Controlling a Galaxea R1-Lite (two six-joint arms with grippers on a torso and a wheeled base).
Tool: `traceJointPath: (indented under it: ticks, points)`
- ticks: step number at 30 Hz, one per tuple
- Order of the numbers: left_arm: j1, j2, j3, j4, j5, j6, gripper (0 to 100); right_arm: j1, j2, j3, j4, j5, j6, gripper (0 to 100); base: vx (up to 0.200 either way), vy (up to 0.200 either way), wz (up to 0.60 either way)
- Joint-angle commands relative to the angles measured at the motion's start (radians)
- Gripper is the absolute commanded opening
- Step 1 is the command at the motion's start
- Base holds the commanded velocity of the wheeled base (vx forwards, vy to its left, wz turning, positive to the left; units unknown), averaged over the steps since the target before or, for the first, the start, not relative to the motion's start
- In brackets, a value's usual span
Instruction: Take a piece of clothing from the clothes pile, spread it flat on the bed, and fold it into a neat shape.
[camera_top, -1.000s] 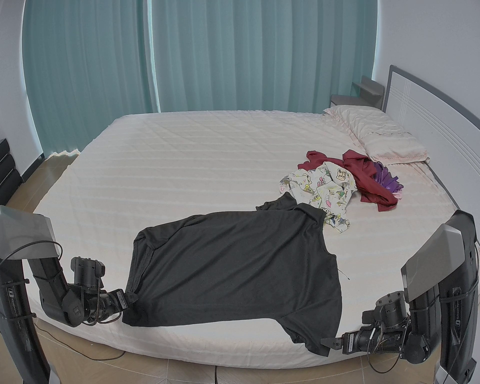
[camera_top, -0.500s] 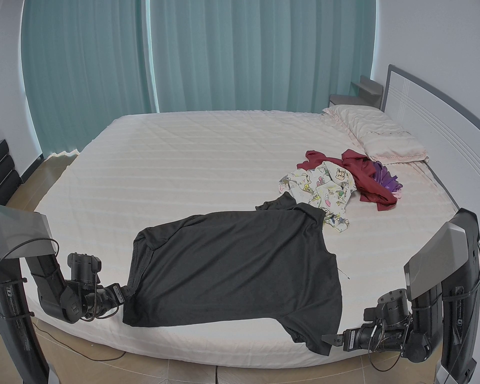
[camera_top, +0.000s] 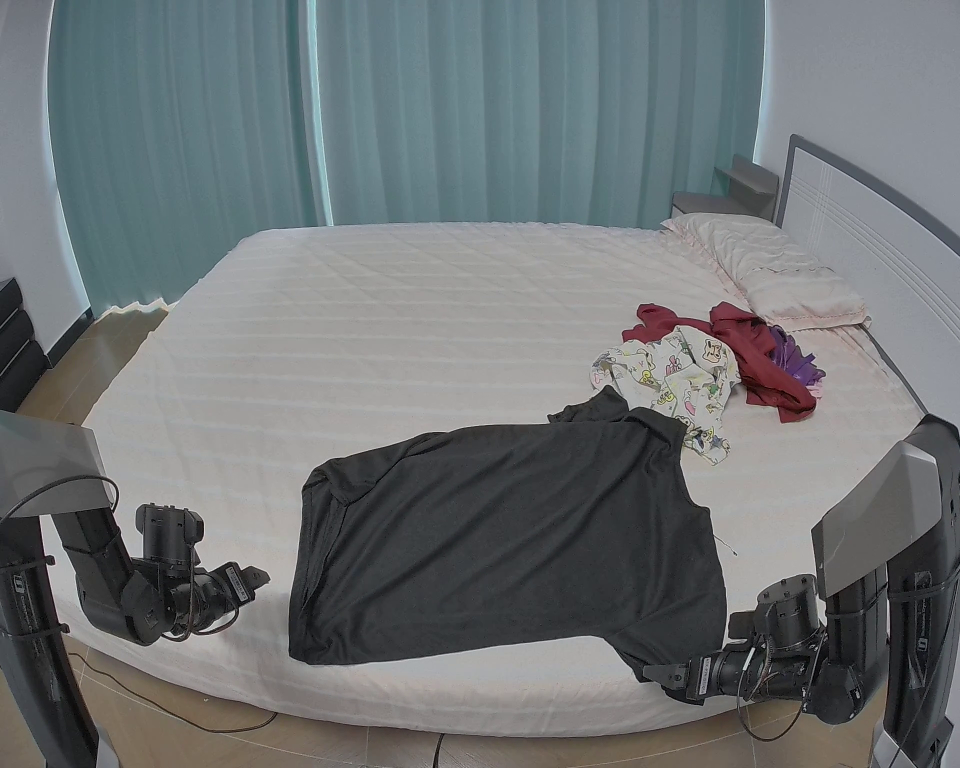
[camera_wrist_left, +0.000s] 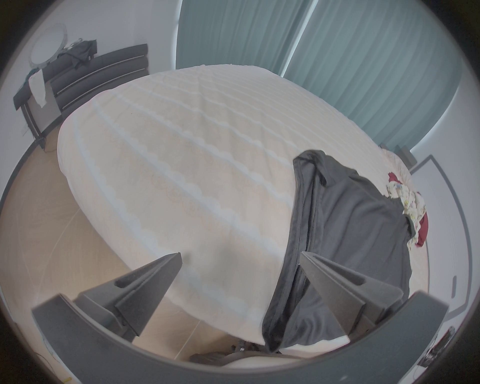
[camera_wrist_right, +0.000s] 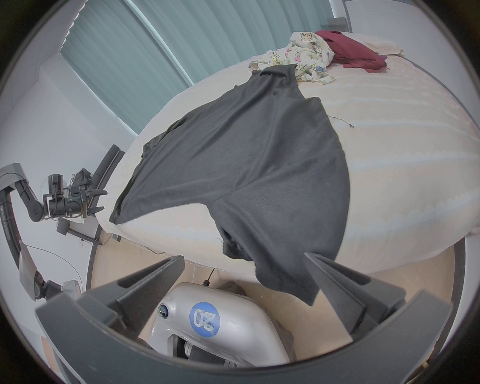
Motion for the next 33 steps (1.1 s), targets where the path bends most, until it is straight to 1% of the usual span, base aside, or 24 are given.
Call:
traceJointPath:
  ticks: [1, 2, 10, 19, 33]
  points:
    - [-0.003, -0.004, -0.013, -0.002, 0.0, -0.021, 100, -0.005, 0.0, -0.007, -0.011, -0.001, 0.004, 100, 0.0, 0.0, 0.0]
    - [-0.003, -0.004, -0.017, -0.002, 0.002, -0.035, 100, -0.007, 0.0, -0.008, -0.011, -0.001, 0.004, 100, 0.0, 0.0, 0.0]
    - [-0.005, -0.003, -0.019, -0.003, -0.009, -0.053, 100, -0.008, -0.002, -0.008, -0.011, -0.001, 0.004, 100, 0.0, 0.0, 0.0]
    - [-0.008, 0.0, -0.019, -0.002, -0.011, -0.058, 100, -0.008, -0.002, -0.008, -0.011, -0.001, 0.004, 100, 0.2, 0.0, 0.0]
    - [-0.017, 0.003, -0.03, -0.002, -0.009, -0.056, 100, -0.01, -0.008, -0.01, -0.011, -0.001, 0.005, 100, 0.0, 0.0, 0.0]
